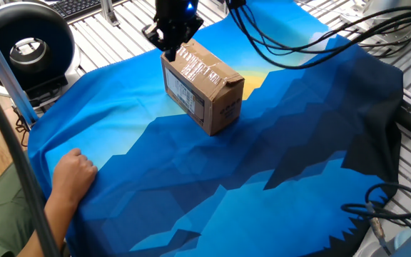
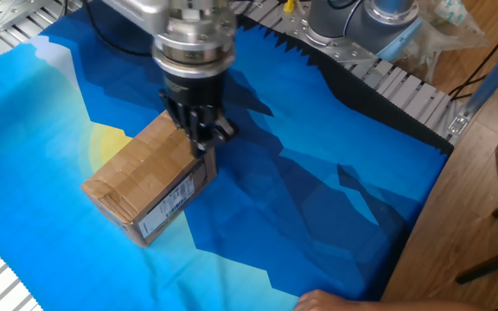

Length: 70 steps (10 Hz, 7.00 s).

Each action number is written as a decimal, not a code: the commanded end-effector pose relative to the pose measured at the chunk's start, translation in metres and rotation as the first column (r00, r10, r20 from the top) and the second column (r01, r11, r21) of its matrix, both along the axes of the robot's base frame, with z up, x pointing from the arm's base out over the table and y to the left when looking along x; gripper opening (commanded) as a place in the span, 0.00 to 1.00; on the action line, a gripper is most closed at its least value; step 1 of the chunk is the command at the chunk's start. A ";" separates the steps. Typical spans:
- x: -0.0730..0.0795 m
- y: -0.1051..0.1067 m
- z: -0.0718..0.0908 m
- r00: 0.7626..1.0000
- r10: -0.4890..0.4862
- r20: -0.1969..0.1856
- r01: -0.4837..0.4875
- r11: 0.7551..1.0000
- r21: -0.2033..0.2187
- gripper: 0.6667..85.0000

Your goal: Open a box

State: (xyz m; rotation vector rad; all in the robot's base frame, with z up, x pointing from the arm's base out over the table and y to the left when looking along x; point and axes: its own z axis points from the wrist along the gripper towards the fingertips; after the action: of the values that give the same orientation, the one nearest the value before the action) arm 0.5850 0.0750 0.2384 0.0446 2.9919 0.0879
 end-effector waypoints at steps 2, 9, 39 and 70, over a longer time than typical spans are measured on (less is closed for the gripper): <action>0.005 -0.054 -0.032 0.993 0.114 -0.017 -0.115 0.993 -0.031 0.01; 0.009 -0.088 -0.063 0.985 0.174 0.000 -0.174 0.984 -0.043 0.01; 0.032 0.019 -0.111 0.983 0.108 0.147 -0.104 0.994 -0.035 0.01; 0.007 -0.060 -0.073 0.980 0.198 -0.012 -0.198 0.979 -0.043 0.01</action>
State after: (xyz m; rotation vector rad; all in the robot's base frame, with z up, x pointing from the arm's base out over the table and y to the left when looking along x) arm 0.5935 -0.0068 0.1596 -0.3464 2.9845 0.0072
